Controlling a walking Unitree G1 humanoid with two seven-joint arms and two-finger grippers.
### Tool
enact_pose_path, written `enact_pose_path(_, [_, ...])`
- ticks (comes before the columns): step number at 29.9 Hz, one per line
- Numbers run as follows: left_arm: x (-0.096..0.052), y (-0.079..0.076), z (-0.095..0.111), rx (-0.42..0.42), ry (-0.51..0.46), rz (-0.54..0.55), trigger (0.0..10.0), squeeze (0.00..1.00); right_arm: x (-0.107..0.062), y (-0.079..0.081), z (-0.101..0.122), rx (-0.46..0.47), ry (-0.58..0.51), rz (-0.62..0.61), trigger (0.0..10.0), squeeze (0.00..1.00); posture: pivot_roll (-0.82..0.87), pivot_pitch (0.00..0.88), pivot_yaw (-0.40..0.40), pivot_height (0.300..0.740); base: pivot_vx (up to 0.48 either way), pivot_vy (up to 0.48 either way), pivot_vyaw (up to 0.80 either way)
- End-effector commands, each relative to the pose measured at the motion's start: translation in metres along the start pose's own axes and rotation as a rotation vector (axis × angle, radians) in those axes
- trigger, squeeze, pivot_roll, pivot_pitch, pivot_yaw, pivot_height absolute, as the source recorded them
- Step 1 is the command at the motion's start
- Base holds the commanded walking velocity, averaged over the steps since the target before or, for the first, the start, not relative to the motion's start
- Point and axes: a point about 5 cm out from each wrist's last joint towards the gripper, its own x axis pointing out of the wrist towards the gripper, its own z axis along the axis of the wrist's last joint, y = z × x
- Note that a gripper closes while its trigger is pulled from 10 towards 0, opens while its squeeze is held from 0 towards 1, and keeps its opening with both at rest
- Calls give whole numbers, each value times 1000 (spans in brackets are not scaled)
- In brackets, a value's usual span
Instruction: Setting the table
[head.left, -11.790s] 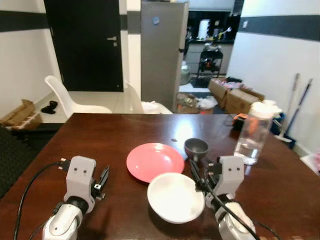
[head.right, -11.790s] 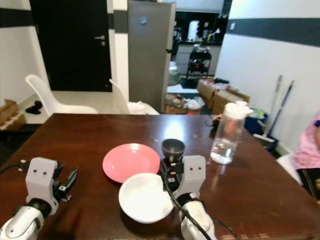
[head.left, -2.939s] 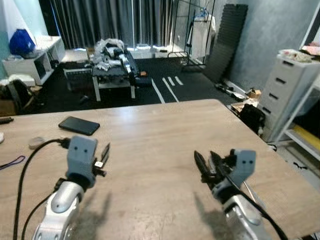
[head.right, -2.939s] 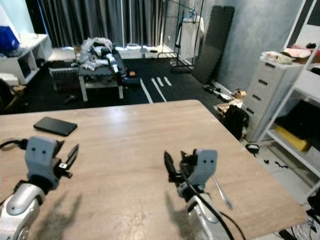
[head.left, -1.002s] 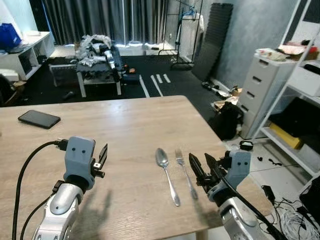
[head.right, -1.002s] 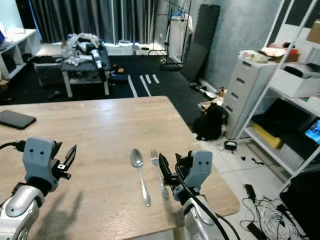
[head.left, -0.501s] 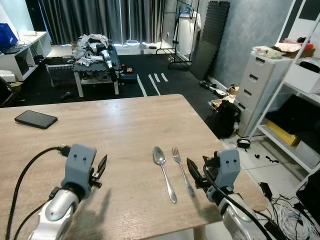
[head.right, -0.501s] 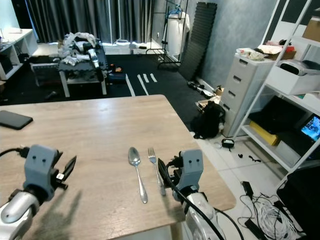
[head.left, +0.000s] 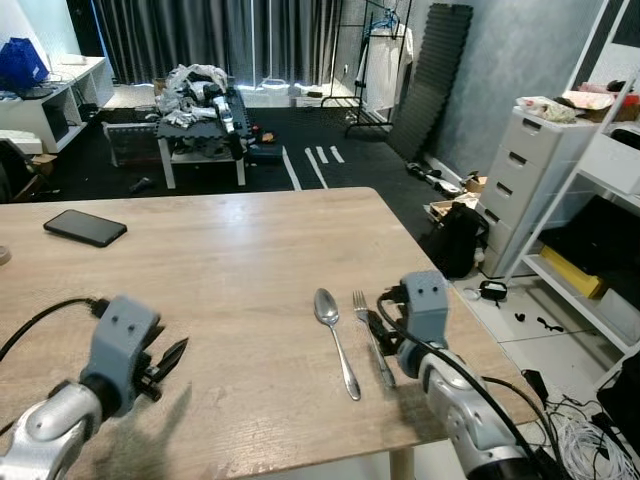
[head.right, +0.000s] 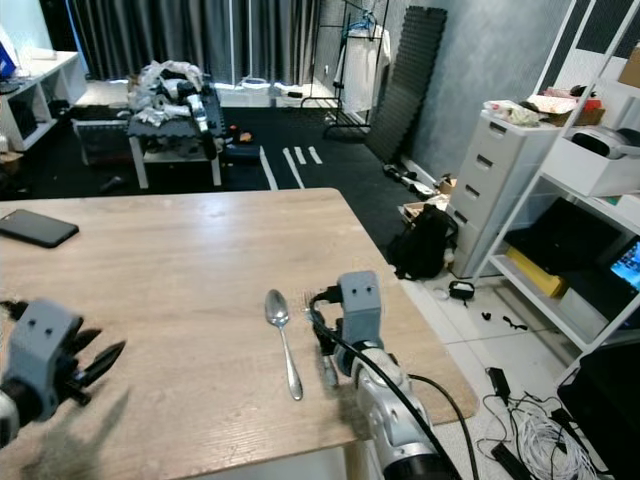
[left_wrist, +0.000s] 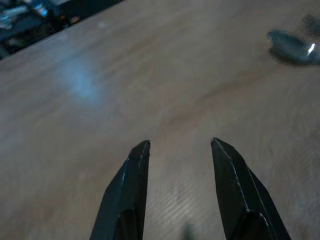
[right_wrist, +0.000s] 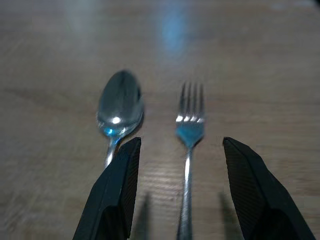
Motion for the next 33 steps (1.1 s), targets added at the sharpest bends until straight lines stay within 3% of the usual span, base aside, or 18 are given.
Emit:
enact_pose_path(1, [7, -5, 0, -47, 19, -76, 10000, 0, -3, 0, -9, -4, 45, -1, 10000, 0, 112, 140, 31, 740, 0, 0, 0])
enact_pose_path(5, [15, -8, 10, -137, -11, -225, 10000, 0, -3, 3, -17, -9, 82, -28, 10000, 0, 107, 151, 38, 740, 0, 0, 0])
enact_pose_path(7, [15, -9, 11, -142, -11, -276, 10000, 0, -3, 3, -19, -6, 92, -41, 10000, 0, 109, 155, 39, 740, 0, 0, 0])
enact_pose_path(9, [10, -15, 13, -145, -1, -402, 10000, 0, -2, 4, -22, 5, 106, -58, 10000, 0, 112, 160, 42, 740, 0, 0, 0])
enact_pose_path(13, [0, -27, 14, -135, 11, -546, 10000, 0, 0, 10, -24, 23, 114, -45, 10000, 0, 119, 165, 41, 740, 0, 0, 0])
enact_pose_path(19, [-1, -36, 11, -130, 25, -584, 10000, 0, 4, 18, -31, 17, 148, -31, 10000, 0, 128, 168, 37, 740, 0, 0, 0])
enact_pose_path(20, [0, -38, 11, -137, 19, -574, 10000, 0, 5, 19, -36, 12, 172, -46, 9451, 0, 130, 168, 34, 740, 0, 0, 0])
enact_pose_path(21, [1, -39, 12, -145, 11, -569, 10000, 0, 6, 18, -42, 21, 202, -62, 6667, 0, 132, 168, 32, 740, 0, 0, 0])
enact_pose_path(22, [2, -40, 12, -151, 6, -567, 10000, 0, 6, 18, -46, 28, 222, -74, 6667, 0, 133, 168, 30, 740, 0, 0, 0])
enact_pose_path(23, [1, -41, 13, -158, 3, -568, 10000, 0, 6, 16, -50, 35, 240, -83, 4745, 0, 135, 168, 27, 740, 0, 0, 0])
enact_pose_path(24, [1, -41, 13, -158, 3, -568, 10000, 0, 6, 16, -50, 35, 240, -83, 4745, 0, 135, 168, 27, 740, 0, 0, 0])
enact_pose_path(25, [0, -41, 13, -161, 2, -566, 10000, 0, 6, 14, -53, 33, 255, -91, 2549, 0, 137, 167, 27, 740, 0, 0, 0])
enact_pose_path(26, [0, -41, 13, -161, 2, -566, 10000, 0, 6, 14, -53, 33, 255, -91, 2549, 0, 137, 167, 27, 740, 0, 0, 0])
enact_pose_path(27, [-1, -41, 13, -165, 0, -560, 10000, 0, 6, 12, -54, 24, 260, -95, 314, 0, 135, 165, 25, 740, 0, 0, 0])
enact_pose_path(33, [-2, -41, 10, -181, 2, -529, 10000, 0, 5, 9, -60, -3, 299, -87, 0, 0, 133, 160, 17, 740, 0, 0, 0])
